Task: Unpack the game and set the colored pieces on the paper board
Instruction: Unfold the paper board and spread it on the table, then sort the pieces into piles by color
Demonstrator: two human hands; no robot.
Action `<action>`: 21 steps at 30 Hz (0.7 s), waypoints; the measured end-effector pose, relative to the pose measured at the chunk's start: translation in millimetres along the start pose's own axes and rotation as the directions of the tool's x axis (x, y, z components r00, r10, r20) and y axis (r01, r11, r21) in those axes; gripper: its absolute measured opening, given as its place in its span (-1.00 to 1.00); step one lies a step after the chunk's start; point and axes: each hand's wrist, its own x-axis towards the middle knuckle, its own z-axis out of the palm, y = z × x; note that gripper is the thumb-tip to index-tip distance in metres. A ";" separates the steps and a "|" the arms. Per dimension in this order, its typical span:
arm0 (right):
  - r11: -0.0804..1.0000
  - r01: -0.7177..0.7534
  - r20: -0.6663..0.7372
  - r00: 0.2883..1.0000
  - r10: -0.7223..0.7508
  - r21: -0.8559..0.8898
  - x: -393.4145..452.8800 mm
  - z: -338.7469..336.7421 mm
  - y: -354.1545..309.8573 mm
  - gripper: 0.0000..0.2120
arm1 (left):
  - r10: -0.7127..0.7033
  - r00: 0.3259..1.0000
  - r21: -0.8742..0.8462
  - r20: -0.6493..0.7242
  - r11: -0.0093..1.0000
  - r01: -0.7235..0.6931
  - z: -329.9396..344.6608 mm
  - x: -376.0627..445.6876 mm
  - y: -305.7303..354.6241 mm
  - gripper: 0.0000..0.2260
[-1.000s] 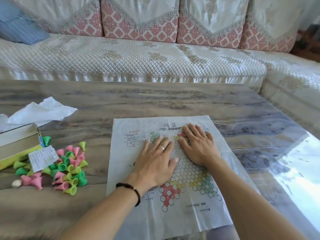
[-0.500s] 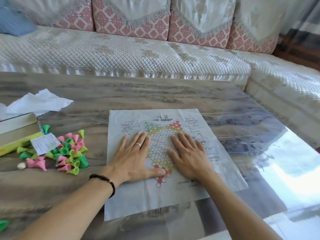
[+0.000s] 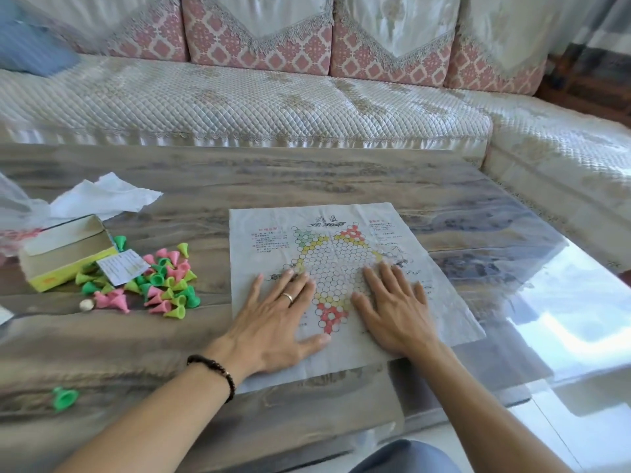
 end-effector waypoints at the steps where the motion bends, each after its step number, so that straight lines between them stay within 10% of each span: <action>1: 0.999 -0.035 0.013 0.999 0.035 -0.003 -1.6 -2.2 5.8 -0.34 | 0.004 1.000 0.017 0.005 1.000 -0.004 0.7 -5.0 -2.7 -0.17; 7: 0.994 -0.108 0.033 0.994 0.109 -0.021 -9.6 -7.6 -8.2 -0.36 | -0.048 0.999 -0.034 -0.008 0.998 0.047 -2.1 -22.8 0.1 -0.10; 21: 0.942 0.318 -0.091 0.947 -0.309 0.111 -51.9 4.5 -188.9 -0.44 | -0.237 0.877 -0.171 -0.417 0.969 0.180 -20.4 -159.8 -86.0 -0.35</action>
